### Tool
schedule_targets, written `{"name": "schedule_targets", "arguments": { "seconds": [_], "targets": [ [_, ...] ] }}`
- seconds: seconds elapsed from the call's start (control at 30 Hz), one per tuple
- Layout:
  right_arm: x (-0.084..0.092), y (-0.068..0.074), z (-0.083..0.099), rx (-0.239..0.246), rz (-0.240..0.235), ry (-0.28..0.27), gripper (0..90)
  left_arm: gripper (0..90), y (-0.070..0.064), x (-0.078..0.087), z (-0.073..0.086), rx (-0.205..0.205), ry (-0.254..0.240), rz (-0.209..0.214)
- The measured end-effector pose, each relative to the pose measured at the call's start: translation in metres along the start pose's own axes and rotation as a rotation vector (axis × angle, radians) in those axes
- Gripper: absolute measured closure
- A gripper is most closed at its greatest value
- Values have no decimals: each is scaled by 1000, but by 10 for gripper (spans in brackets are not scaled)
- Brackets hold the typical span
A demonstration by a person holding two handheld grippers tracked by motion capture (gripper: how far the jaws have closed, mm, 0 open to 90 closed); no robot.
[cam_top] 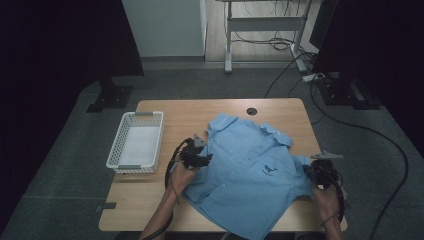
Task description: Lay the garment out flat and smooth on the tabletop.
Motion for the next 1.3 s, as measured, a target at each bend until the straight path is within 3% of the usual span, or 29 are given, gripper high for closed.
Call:
{"name": "schedule_targets", "arguments": {
  "seconds": [0.07,0.1,0.2,0.23,0.33,0.43,0.6,0.67,0.77,0.87,1.0,1.07,1.13,1.23,1.3],
  "targets": [
    [-3,1,2,8,-8,15,883,541,-1,-19,3,-46,75,-57],
    [-5,1,4,7,-9,22,884,610,1,-25,6,-50,88,-81],
    [-6,-6,12,-8,-1,36,885,863,7,-22,14,0,77,-66],
    [-7,-10,15,-20,-2,39,885,887,7,-19,18,-4,80,-73],
    [-7,-19,21,-57,-13,40,887,896,8,-6,31,-15,90,-86],
    [-5,-23,24,-67,-17,28,889,896,12,11,49,19,105,-82],
    [0,-26,22,-97,-14,47,888,889,13,42,71,70,185,8],
    [2,-24,20,-88,-17,52,865,815,14,50,66,73,189,26],
    [9,-19,9,-71,10,6,667,546,23,55,43,68,111,-28],
    [9,-10,-3,-42,7,-47,523,461,30,39,22,84,57,-32],
    [-4,12,-13,18,-43,-55,479,472,33,-1,19,39,120,-84],
    [-17,24,-12,51,-80,-29,483,517,34,-14,24,44,129,-90],
    [-30,33,-7,79,-98,13,503,641,36,-12,28,98,120,-68],
    [-43,39,0,100,-118,64,534,746,32,-1,38,115,138,-47],
    [-43,42,1,108,-126,58,545,786,24,11,49,107,144,-47]
  ]
}}
Point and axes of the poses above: each handheld gripper's, and its own axes: x roughly backward along the jaws, z roughly out of its underside, y roughly to its left, the point moved 4 cm from there along -x, roughly forward along the jaws, and after that the axes turned 5 degrees about -z, right-handed, at the moved point
